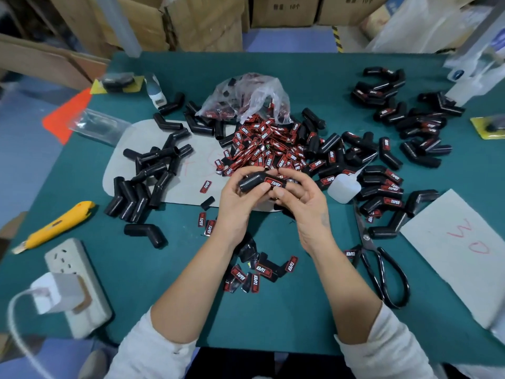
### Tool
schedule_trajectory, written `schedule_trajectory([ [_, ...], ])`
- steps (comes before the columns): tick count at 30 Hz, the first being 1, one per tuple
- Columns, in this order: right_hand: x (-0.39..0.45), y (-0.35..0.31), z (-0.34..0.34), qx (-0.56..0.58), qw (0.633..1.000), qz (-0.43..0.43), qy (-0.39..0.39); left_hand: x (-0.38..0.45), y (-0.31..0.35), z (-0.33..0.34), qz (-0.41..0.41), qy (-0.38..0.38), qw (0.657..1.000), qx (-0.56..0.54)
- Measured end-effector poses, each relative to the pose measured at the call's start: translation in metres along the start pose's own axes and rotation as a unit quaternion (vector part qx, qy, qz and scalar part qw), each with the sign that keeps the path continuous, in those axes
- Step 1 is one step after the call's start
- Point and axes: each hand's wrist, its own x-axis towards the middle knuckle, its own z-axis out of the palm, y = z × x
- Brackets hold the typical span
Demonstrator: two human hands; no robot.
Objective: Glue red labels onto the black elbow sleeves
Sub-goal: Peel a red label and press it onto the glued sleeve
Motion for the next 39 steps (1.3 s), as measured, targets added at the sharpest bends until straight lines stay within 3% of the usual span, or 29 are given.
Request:
schedule_trajectory([
  [39, 0.0054, -0.0063, -0.0002, 0.002, 1.000, -0.010, 0.023, 0.0051, 0.0022, 0.0077, 0.025, 0.033, 0.994, 0.103],
])
